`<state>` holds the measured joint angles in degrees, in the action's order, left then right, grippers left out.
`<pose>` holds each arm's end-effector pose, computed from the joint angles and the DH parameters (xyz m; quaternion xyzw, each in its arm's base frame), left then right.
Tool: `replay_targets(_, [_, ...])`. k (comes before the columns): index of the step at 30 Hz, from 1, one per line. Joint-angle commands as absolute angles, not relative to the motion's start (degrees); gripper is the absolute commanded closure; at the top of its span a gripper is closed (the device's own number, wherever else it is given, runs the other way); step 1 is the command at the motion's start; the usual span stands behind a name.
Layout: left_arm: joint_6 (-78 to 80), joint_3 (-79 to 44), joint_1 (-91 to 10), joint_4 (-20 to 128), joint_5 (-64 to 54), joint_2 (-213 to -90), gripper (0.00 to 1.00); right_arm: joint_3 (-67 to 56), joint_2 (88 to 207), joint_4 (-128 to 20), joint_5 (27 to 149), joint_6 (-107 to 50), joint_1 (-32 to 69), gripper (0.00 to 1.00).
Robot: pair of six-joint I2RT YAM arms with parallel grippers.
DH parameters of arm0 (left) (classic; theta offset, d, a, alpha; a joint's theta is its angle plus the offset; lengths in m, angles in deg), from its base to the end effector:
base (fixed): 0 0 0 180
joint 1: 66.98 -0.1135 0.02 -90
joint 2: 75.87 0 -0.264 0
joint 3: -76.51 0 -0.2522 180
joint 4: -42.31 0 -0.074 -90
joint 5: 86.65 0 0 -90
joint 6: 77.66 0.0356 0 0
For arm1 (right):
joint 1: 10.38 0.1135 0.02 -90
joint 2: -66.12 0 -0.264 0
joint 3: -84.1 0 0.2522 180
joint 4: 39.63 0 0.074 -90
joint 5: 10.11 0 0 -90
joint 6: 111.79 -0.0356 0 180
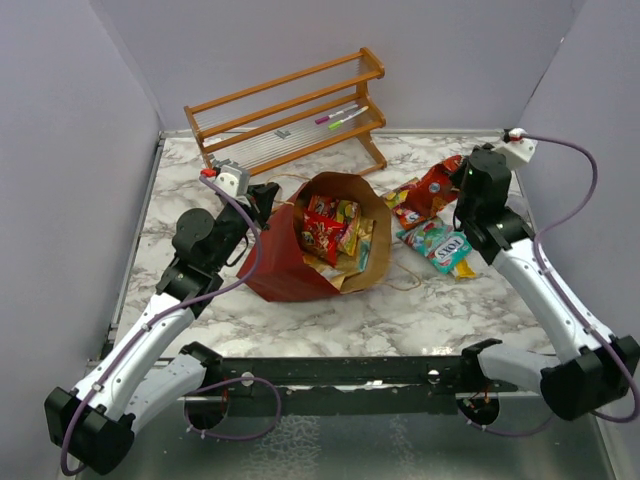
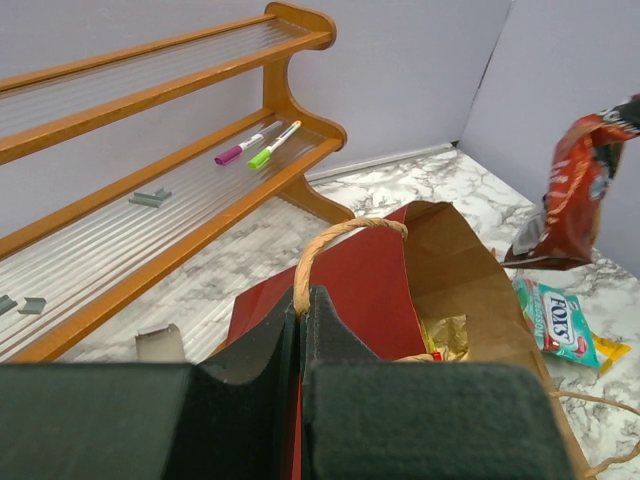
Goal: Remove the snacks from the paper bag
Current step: Place the snack at the center of the board.
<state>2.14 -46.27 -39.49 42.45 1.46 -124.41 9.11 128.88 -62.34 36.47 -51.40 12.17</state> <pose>0.1794 -0.0947 0.3657 0.1104 0.6431 -0.2549 0.7136 0.2346 0.0709 0.3835 0.2801 0.6983 0.0058 0.6587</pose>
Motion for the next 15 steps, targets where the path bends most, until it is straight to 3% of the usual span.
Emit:
replay_targets(1, [2.18, -46.39, -39.82, 42.19, 3.21, -124.14, 1.0, 5.4, 136.92, -60.98, 54.27, -56.81, 6.17, 0.99])
replay_targets(10, [2.39, -46.32, -39.84, 42.28, 3.49, -124.89, 1.0, 3.16, 150.12, -51.75, 71.29, -65.94, 1.53, 0.99])
replay_targets(15, [2.49, -46.4, -39.82, 42.36, 3.48, -124.36, 1.0, 6.07, 154.52, -46.56, 74.95, -66.05, -1.9, 0.99])
